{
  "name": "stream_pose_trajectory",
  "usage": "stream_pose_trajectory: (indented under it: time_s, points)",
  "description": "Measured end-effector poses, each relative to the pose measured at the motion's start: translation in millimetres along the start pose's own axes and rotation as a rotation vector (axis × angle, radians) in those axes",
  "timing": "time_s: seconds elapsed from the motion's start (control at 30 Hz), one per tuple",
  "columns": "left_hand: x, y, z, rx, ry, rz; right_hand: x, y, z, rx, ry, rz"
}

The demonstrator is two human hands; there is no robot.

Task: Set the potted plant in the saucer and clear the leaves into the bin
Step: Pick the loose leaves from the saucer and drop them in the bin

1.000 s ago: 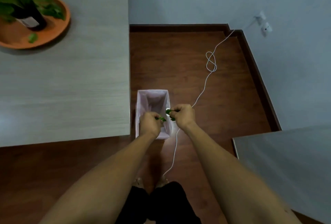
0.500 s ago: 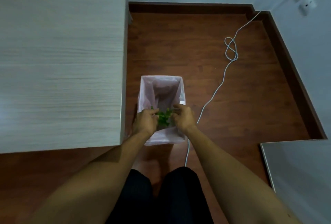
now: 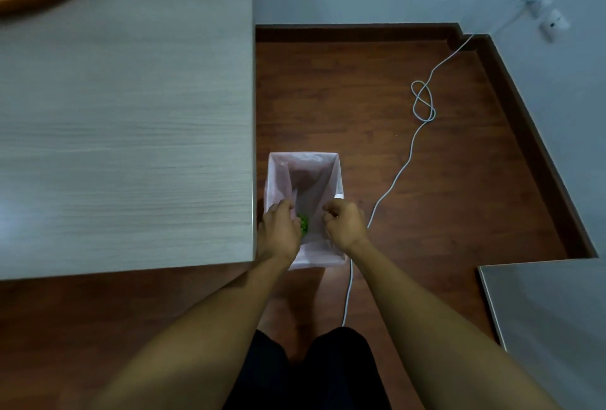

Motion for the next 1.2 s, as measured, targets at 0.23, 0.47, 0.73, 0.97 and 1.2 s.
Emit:
stream_pose_trajectory:
  time_s: [0.23, 0.47, 0.73, 0.97, 1.2]
  points:
    - [77.3, 62.5, 80.2, 0.013, 0.035, -0.067, -61.5, 61.3, 70.7, 0.009, 0.017, -0.025]
    - [163.0, 142.8, 147.1, -0.013, -0.058, 0.098, -144.4, 139.6, 143.0, 0.031, 0.051, -0.072]
    - [190.5, 237.0, 169.6, 0.14, -0.036, 0.163, -231.1, 197.9, 176.6, 0.084, 0.148, -0.023]
    - [160.7, 322.0, 177.5, 0.241, 0.045, 0.195, -303.4, 188.8, 164.9, 0.053, 0.215, -0.031]
    - [101.0, 418.4, 158.1, 0.287, 0.087, 0.209, -399.1, 142.4, 129.8, 0.013, 0.315, -0.006]
Point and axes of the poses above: each hand's wrist, its own z-axis away from the middle knuckle, its own y-axis out of the back of the hand, x = y × z, the point moved 4 cm from there along -z, towards the middle knuckle, and after that the axes turned 14 degrees about -x, right-handed, at the moved point
